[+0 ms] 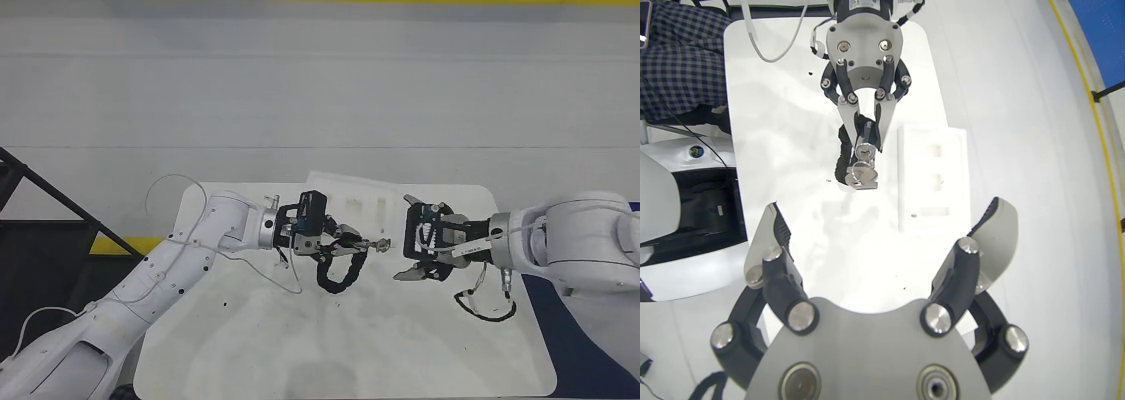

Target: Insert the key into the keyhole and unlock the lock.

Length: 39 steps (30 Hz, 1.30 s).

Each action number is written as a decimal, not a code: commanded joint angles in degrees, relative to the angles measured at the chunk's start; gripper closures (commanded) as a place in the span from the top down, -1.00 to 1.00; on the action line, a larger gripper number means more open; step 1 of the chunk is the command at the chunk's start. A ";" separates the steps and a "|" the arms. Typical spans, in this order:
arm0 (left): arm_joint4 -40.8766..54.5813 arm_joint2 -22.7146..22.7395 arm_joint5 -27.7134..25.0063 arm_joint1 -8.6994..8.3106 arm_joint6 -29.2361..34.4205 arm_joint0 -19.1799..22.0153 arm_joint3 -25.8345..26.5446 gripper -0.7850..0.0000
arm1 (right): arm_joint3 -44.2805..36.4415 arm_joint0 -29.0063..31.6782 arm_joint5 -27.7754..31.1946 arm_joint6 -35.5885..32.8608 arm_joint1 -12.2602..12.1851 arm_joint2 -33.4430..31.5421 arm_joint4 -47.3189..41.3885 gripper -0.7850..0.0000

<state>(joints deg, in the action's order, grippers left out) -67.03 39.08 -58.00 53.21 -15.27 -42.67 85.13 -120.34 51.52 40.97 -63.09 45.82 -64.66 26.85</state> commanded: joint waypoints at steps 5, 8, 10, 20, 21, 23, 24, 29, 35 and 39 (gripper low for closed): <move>1.13 -2.03 0.00 -0.05 0.78 1.47 -0.29 -1.00 | -1.87 2.38 3.45 3.23 -0.30 1.45 7.69 1.00; 1.54 -2.93 0.00 -0.04 0.75 2.18 -0.73 -1.00 | -2.66 2.55 4.28 4.09 -0.36 2.88 10.53 1.00; 1.77 -3.50 0.00 -0.03 0.58 2.62 -1.06 -1.00 | -3.31 2.58 4.16 4.72 -0.32 3.30 12.14 0.57; 2.26 -5.49 0.00 -0.04 -0.54 4.18 -2.57 -1.00 | -5.33 3.09 4.06 6.44 -0.25 4.86 18.83 -0.15; 2.27 -5.63 0.00 -0.06 -0.63 4.28 -2.61 -1.00 | -5.63 3.14 3.88 6.62 -0.26 4.88 19.41 -0.21; 2.24 -5.94 0.00 -0.08 -0.82 4.48 -2.68 -1.00 | -6.12 3.40 3.47 7.10 -0.28 4.87 20.34 -0.27; 2.20 -6.11 0.00 -0.08 -0.93 4.57 -2.69 -1.00 | -6.36 3.51 3.30 7.45 -0.29 4.75 20.86 -0.31; 1.93 -6.94 0.00 -0.09 -1.52 4.97 -2.53 -1.00 | -7.55 4.48 3.05 8.37 -0.44 4.51 22.94 -0.40; 1.85 -7.70 0.00 -0.18 -2.30 5.37 -2.42 -1.00 | -8.76 5.39 1.74 9.68 -0.53 3.98 25.34 -0.80; 1.70 -8.25 0.00 -0.25 -2.76 5.73 -2.45 -1.00 | -8.96 5.97 1.28 10.70 -0.56 3.70 26.06 -1.00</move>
<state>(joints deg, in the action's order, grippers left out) -65.29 30.95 -58.00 52.98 -17.94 -37.01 82.70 -129.27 57.41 42.26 -52.54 45.27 -60.89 52.78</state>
